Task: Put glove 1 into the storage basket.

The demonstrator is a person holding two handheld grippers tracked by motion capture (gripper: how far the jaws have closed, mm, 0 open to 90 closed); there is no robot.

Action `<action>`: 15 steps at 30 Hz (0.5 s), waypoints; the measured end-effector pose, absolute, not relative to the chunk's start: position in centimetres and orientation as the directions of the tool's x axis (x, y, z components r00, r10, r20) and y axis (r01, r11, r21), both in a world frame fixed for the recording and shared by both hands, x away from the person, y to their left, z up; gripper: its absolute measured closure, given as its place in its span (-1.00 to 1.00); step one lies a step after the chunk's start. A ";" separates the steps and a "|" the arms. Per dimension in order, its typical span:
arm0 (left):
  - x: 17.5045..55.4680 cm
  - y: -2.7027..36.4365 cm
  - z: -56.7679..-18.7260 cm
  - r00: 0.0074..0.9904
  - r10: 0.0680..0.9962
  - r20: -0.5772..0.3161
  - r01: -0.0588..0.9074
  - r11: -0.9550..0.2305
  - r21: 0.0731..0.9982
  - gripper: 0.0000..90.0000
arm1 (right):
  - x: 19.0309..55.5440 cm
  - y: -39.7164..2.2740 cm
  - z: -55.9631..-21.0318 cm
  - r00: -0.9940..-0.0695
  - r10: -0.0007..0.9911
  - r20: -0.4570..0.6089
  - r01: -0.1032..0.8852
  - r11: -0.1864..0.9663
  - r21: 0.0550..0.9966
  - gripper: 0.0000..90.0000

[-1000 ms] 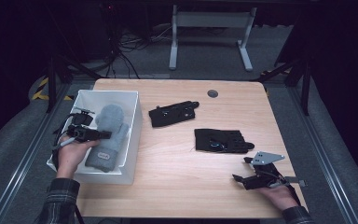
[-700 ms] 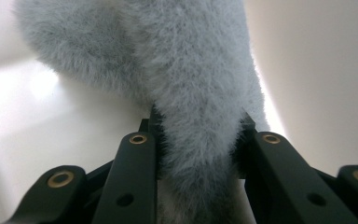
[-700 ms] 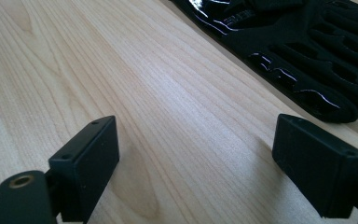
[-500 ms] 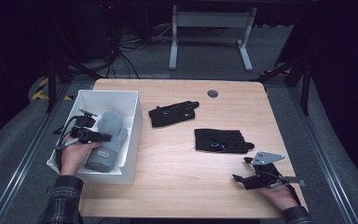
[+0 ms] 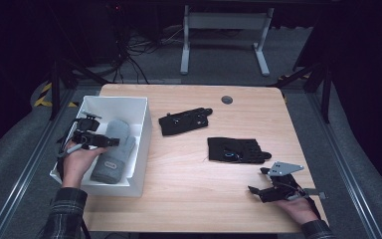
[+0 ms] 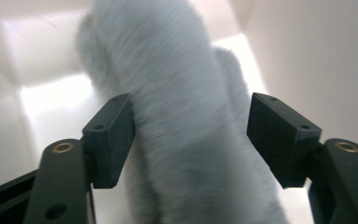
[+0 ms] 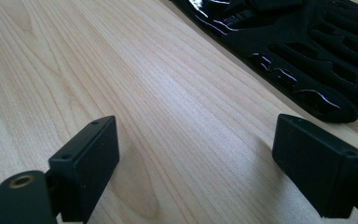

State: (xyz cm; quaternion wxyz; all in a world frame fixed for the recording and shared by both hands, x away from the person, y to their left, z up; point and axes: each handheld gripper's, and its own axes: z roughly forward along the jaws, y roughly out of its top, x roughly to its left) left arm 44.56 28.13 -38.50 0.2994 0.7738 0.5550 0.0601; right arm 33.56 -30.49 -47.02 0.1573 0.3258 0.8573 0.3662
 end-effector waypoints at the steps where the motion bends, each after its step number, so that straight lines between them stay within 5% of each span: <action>1: 44.4 28.1 -37.6 0.380 0.896 -0.231 0.810 -0.202 0.551 -0.31 | 33.6 -30.5 -47.0 -0.738 0.674 -0.031 0.443 0.519 0.730 -0.67; 15: 42.7 24.4 -32.2 0.503 0.842 -0.195 0.716 -0.280 0.640 -0.41 | 33.6 -30.5 -47.0 -0.738 0.674 -0.031 0.443 0.520 0.730 -0.67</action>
